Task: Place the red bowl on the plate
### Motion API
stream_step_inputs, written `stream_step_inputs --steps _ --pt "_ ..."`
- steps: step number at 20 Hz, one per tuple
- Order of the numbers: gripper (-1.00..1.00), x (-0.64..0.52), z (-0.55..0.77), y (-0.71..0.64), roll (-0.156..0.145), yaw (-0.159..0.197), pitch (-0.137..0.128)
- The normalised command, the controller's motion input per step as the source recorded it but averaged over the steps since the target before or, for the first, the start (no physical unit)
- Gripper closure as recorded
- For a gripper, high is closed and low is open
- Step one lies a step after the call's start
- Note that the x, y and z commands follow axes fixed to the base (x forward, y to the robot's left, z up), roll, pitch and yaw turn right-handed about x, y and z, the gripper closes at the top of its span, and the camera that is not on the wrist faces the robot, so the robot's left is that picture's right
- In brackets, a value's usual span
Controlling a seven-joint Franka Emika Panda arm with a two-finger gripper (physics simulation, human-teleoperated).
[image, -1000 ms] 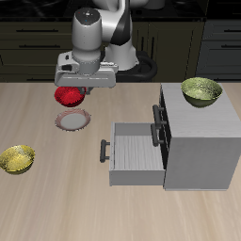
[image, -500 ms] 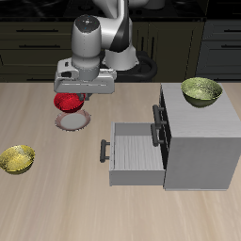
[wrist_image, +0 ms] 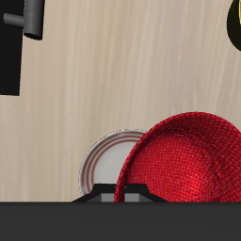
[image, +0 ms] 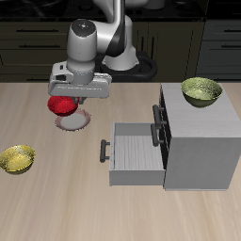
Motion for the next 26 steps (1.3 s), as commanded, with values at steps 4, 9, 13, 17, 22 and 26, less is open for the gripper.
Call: stream_step_inputs --steps 4,9,13,17,22,26 --pt "1.00 -0.03 -0.26 -0.04 0.003 -0.047 0.089" --pt "1.00 -0.01 -0.12 0.03 0.003 -0.004 0.008" --pt "1.00 0.01 -0.11 0.10 0.018 -0.005 0.015" --pt "1.00 0.01 -0.14 0.05 -0.007 -0.028 0.036" --pt "1.00 -0.08 -0.13 0.03 -0.019 -0.005 0.046" --pt "1.00 -0.28 0.08 0.04 -0.025 0.021 -0.072"
